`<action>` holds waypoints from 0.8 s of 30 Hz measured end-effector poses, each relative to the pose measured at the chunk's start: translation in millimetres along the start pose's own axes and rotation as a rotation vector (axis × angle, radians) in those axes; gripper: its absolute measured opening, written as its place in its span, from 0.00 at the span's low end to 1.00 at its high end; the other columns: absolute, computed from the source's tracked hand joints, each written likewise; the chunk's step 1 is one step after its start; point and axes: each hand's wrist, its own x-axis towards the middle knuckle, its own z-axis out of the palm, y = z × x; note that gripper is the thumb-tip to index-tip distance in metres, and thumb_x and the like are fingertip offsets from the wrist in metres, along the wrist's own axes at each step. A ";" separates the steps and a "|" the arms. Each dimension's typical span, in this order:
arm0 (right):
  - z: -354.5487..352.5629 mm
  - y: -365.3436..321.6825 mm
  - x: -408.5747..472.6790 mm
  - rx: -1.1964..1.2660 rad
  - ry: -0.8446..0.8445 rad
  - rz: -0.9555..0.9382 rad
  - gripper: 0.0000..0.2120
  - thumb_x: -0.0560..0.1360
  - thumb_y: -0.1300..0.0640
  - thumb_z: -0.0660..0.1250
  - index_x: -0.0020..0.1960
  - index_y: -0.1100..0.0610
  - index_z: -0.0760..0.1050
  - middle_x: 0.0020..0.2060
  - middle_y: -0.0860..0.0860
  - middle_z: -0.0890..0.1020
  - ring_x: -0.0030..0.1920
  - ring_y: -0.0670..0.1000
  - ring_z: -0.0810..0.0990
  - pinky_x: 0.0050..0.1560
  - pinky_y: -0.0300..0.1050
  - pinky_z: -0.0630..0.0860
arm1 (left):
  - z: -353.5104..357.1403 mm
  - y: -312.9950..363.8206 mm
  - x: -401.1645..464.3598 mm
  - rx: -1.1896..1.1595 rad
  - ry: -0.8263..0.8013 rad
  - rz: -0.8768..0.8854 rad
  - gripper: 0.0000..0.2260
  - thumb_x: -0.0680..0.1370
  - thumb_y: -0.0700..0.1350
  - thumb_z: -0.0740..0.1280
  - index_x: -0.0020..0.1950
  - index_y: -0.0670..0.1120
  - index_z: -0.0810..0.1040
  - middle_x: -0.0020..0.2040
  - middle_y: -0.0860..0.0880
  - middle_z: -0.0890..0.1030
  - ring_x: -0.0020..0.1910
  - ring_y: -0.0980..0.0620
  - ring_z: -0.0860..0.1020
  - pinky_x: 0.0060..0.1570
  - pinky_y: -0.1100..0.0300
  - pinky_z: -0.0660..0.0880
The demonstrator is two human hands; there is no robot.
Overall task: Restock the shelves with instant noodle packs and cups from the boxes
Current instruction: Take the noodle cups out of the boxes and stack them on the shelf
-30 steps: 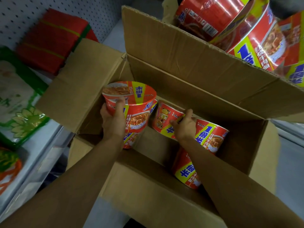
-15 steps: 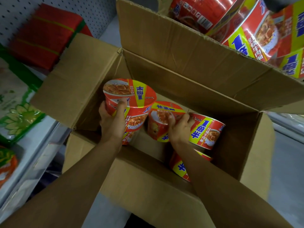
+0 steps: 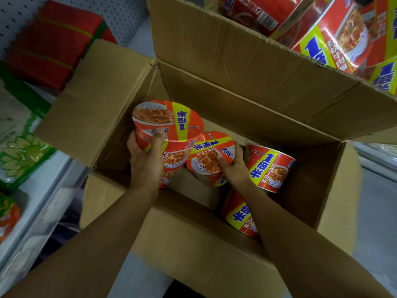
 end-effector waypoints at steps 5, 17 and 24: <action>-0.1 2.9 8.5 0.057 -0.070 0.086 0.29 0.76 0.47 0.66 0.72 0.52 0.59 0.64 0.52 0.74 0.63 0.54 0.74 0.60 0.49 0.71 | -0.3 1.9 -0.7 -0.004 0.006 -0.003 0.33 0.75 0.62 0.64 0.76 0.56 0.54 0.63 0.48 0.75 0.52 0.51 0.78 0.41 0.58 0.74; -5.7 -0.9 21.4 -0.120 -0.035 -0.041 0.32 0.79 0.45 0.61 0.77 0.48 0.51 0.71 0.57 0.65 0.67 0.60 0.70 0.62 0.52 0.70 | 3.1 -1.8 -9.6 -0.024 0.026 0.017 0.34 0.75 0.60 0.66 0.76 0.56 0.55 0.63 0.50 0.75 0.53 0.52 0.79 0.44 0.59 0.76; -14.7 -10.2 34.4 -0.217 -0.114 -0.041 0.32 0.77 0.42 0.62 0.76 0.45 0.53 0.71 0.57 0.65 0.66 0.60 0.71 0.63 0.57 0.72 | 9.4 -3.2 -12.7 -0.045 0.059 0.032 0.34 0.75 0.60 0.66 0.76 0.56 0.55 0.64 0.49 0.74 0.55 0.51 0.78 0.41 0.61 0.74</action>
